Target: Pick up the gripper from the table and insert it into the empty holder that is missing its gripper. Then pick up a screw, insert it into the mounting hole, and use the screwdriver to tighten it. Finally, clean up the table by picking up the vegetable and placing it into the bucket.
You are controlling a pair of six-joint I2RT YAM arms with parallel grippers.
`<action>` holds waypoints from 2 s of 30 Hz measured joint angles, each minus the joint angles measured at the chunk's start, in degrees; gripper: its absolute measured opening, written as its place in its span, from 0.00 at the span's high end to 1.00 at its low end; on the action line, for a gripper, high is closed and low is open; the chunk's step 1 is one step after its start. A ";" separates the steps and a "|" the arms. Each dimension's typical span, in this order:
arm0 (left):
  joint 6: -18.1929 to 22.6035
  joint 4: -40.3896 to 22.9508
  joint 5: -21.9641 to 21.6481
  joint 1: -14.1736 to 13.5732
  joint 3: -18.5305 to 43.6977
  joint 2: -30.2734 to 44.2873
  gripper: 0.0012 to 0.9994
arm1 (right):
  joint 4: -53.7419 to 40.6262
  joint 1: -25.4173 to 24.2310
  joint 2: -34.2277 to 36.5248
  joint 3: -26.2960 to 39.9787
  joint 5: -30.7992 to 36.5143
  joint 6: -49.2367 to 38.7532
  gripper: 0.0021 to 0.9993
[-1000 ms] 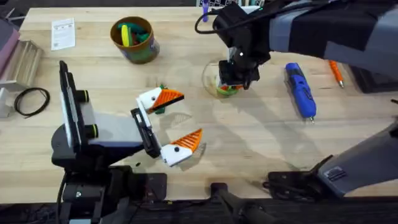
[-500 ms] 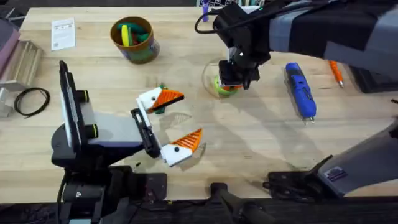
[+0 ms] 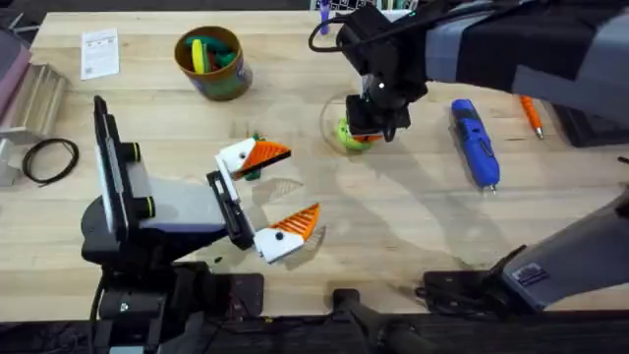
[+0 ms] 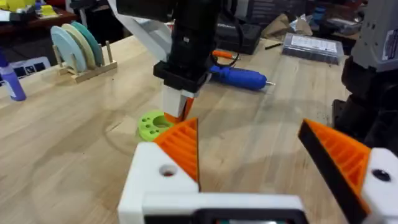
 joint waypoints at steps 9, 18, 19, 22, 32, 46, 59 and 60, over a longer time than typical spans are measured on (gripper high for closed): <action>0.00 0.00 0.00 0.00 0.00 0.02 0.01 | -0.02 0.00 -0.01 0.00 0.00 0.00 1.00; 0.00 0.00 0.00 0.00 0.00 0.00 0.01 | -3.67 0.00 -0.13 1.49 0.00 -1.40 1.00; 0.00 0.00 0.00 0.00 0.00 0.01 0.01 | -4.37 0.00 -0.30 2.31 0.00 -1.84 1.00; 0.00 0.00 0.00 0.00 0.00 0.00 0.01 | -7.50 0.00 -1.88 5.53 0.00 -3.17 1.00; 0.00 0.00 0.00 0.00 0.00 0.00 0.01 | -24.26 0.00 -5.53 24.58 -0.02 -10.17 1.00; 0.00 0.00 0.00 0.00 0.00 0.02 0.01 | -34.77 8.32 -5.53 40.47 -0.02 -18.11 1.00; 0.00 0.00 0.00 0.00 0.00 0.01 0.01 | -33.02 16.81 -2.10 47.39 -3.94 -19.23 1.00; 0.00 0.00 0.00 0.00 0.00 0.02 0.01 | -33.02 17.36 -1.55 48.02 -4.36 -19.43 1.00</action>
